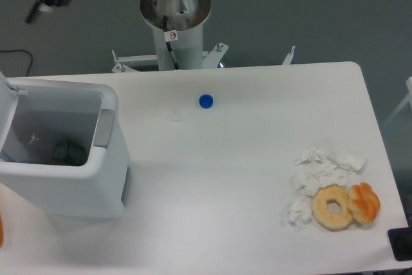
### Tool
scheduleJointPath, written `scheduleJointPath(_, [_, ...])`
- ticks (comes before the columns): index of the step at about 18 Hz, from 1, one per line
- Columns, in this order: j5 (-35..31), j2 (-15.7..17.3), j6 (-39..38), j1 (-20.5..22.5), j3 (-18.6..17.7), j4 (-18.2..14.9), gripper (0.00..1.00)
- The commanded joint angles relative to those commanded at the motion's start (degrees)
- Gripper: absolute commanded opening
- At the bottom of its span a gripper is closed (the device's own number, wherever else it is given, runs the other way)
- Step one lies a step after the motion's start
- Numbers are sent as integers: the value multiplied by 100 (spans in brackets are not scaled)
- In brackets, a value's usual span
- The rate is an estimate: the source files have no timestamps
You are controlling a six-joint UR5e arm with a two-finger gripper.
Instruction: Close the trash can
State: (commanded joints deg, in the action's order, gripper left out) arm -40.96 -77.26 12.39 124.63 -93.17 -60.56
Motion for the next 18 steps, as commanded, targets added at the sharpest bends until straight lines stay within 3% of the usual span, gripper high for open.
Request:
scheduleJointPath(10, [993,-184,61,-475,-9,26,100])
scheduleJointPath(15, [1002,-500,44,-756,18,325,100])
scheduleJointPath(18, [1002,-790,9,-896,228,369,100])
